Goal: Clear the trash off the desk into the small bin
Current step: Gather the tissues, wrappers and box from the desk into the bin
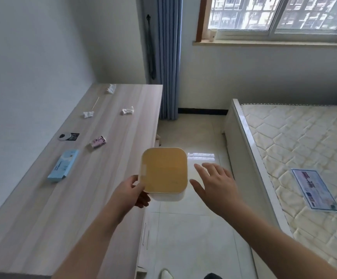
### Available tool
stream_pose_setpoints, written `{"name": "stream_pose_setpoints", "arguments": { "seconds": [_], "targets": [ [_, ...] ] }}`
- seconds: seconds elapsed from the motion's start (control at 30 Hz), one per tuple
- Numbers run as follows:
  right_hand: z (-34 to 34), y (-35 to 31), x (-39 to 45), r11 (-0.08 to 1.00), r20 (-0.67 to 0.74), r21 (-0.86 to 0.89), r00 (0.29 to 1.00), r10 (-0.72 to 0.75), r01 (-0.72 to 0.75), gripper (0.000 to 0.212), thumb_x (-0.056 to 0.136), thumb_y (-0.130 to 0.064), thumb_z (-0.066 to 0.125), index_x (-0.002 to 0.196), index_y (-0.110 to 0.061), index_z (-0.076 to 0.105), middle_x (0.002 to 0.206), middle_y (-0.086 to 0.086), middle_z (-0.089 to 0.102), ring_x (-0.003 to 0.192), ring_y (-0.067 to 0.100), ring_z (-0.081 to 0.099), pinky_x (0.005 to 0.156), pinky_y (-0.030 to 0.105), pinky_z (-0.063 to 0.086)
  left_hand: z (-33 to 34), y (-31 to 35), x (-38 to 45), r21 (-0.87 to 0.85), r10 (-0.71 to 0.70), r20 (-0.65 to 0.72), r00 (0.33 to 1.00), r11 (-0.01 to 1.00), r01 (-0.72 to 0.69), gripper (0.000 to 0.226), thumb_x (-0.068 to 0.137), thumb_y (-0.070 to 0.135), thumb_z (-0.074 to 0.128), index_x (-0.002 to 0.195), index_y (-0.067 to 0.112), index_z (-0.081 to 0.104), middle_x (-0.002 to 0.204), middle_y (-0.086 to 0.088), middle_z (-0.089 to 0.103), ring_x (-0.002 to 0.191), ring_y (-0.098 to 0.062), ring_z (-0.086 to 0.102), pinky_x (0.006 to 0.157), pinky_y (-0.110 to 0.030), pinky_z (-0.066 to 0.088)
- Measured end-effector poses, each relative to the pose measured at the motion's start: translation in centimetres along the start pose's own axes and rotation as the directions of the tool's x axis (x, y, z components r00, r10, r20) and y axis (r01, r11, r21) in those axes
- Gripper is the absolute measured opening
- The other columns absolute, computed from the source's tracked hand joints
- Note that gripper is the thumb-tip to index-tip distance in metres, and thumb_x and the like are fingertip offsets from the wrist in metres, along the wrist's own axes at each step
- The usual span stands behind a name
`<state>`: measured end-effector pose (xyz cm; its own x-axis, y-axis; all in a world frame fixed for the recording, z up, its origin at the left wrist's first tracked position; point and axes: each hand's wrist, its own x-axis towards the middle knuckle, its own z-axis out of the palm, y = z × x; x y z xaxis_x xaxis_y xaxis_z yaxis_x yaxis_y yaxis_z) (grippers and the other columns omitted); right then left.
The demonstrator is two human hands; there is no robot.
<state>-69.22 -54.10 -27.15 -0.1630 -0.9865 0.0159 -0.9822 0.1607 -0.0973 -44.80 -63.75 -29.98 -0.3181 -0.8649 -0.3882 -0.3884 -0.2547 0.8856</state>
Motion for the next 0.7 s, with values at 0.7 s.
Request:
{"name": "stream_pose_setpoints", "arguments": {
  "seconds": [0.7],
  "targets": [
    [-1.2,-0.5,21.1,0.951,-0.05,0.107,0.957,-0.285,0.289,0.057,0.096,-0.057,0.031,0.14,-0.023,0.042,0.139,-0.002,0.052,0.13,0.021,0.044,0.108,0.037,0.032,-5.5,6.6,8.5,-0.146,-0.087,-0.321,0.943,0.988,0.041,0.019,0.094,0.018,0.052,0.101,0.009,0.067,0.064,-0.013,0.073,0.052,-0.018,0.064,0.046,-0.025,0.049]
  ]
}}
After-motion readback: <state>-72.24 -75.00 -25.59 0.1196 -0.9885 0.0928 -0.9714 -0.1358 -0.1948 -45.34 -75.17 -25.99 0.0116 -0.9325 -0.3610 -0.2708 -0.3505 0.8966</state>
